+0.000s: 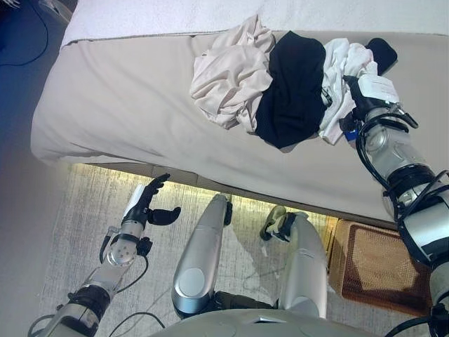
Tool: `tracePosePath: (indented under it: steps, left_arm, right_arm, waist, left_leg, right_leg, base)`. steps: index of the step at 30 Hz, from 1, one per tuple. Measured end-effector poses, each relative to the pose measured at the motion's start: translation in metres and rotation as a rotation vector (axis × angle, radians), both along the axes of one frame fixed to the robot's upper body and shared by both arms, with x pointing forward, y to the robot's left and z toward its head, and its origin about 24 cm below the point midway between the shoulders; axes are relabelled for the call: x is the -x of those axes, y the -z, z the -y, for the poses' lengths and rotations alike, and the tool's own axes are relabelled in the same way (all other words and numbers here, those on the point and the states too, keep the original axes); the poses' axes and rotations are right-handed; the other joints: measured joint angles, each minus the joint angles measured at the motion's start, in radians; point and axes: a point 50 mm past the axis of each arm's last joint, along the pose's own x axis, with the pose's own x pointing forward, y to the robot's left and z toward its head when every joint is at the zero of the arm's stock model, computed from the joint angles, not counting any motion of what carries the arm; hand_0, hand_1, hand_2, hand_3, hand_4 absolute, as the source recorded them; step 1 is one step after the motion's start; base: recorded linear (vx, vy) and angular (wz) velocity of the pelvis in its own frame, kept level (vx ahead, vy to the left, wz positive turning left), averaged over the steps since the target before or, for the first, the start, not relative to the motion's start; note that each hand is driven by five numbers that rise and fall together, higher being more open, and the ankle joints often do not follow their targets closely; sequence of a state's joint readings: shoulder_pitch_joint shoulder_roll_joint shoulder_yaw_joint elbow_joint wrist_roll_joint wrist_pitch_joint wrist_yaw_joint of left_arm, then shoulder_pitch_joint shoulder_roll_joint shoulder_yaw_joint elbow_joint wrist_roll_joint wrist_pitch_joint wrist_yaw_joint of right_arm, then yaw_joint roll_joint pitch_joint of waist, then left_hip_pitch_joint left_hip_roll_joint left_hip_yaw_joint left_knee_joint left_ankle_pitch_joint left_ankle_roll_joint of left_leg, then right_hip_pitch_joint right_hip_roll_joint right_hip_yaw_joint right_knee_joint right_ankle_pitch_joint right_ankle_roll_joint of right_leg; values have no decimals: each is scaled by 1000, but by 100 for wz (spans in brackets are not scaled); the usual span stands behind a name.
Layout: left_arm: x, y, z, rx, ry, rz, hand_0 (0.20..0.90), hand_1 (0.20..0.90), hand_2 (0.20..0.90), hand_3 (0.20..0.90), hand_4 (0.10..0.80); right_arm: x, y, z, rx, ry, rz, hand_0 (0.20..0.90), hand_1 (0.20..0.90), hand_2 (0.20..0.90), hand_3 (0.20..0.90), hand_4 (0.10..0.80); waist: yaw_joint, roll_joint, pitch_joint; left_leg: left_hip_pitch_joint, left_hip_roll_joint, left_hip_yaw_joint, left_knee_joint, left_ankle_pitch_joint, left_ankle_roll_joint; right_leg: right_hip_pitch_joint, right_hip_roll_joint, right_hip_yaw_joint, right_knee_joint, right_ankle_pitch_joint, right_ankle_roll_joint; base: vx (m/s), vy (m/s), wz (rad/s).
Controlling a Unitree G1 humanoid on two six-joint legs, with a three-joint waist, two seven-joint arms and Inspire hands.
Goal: Pick up the clothes from the bed and place them into the basket
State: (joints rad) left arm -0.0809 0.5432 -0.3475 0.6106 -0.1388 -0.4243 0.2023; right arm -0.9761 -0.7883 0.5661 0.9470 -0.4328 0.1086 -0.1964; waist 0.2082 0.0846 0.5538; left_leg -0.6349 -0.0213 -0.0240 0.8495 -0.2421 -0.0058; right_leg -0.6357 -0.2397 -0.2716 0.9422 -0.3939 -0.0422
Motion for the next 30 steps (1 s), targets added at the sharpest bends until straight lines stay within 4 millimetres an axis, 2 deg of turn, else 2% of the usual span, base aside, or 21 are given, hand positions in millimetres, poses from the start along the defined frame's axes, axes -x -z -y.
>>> tracePosePath:
  steps: [7, 13, 14, 15, 21, 25, 30]
  left_arm:
    - [-7, -18, 10, 98, 41, 112, 900, 900, 900, 900, 800]
    - [-9, -28, 14, 149, 65, 168, 900, 900, 900, 900, 800]
    - [-10, -31, 15, 155, 69, 178, 900, 900, 900, 900, 800]
    - [-11, -33, 15, 157, 75, 189, 900, 900, 900, 900, 800]
    - [-10, -33, 14, 153, 77, 187, 900, 900, 900, 900, 800]
    - [-8, -33, 13, 148, 74, 183, 900, 900, 900, 900, 800]
    - [-4, -29, 12, 148, 76, 165, 900, 900, 900, 900, 800]
  right_arm:
    - [-9, -39, 2, -1, 39, 57, 900, 900, 900, 900, 800]
    - [-11, -69, 3, 16, 62, 113, 900, 900, 900, 900, 800]
    - [-11, -72, 4, 7, 65, 124, 900, 900, 900, 900, 800]
    - [-11, -76, 5, -9, 67, 135, 300, 300, 300, 200, 100]
    - [-10, -79, 7, -37, 53, 163, 300, 300, 300, 200, 100]
    - [-6, -83, 14, -32, 54, 169, 300, 300, 300, 200, 100]
    - [-4, -63, 19, -31, 60, 110, 300, 300, 300, 200, 100]
  waist:
    - [14, 14, 8]
    - [14, 19, 11]
    - [15, 19, 11]
    - [15, 20, 11]
    - [16, 20, 11]
    - [20, 20, 11]
    - [18, 20, 11]
  left_leg:
    - [-140, 1, -3, 136, -28, 1]
    - [-223, 0, -9, 215, -42, 3]
    - [-232, -1, -9, 217, -44, 6]
    - [-241, -1, -10, 224, -44, 6]
    - [-253, 1, -15, 232, -49, -3]
    - [-243, 3, -14, 228, -46, 3]
    - [-157, 8, -8, 207, -54, 5]
  right_leg:
    - [-130, -11, 15, 112, 4, -8]
    - [-205, -20, 15, 186, -4, -35]
    - [-214, -23, 15, 189, -6, -33]
    - [-222, -24, 14, 194, -6, -32]
    - [-234, -23, 14, 198, -8, -30]
    - [-226, -17, 17, 191, -7, -29]
    - [-139, -7, 18, 158, -1, -30]
  base:
    - [-46, -18, 3]
    - [-30, -25, 2]
    - [-15, -25, 4]
    - [0, 0, 0]
    - [-2, -6, 0]
    - [26, 31, -5]
    - [59, 48, -4]
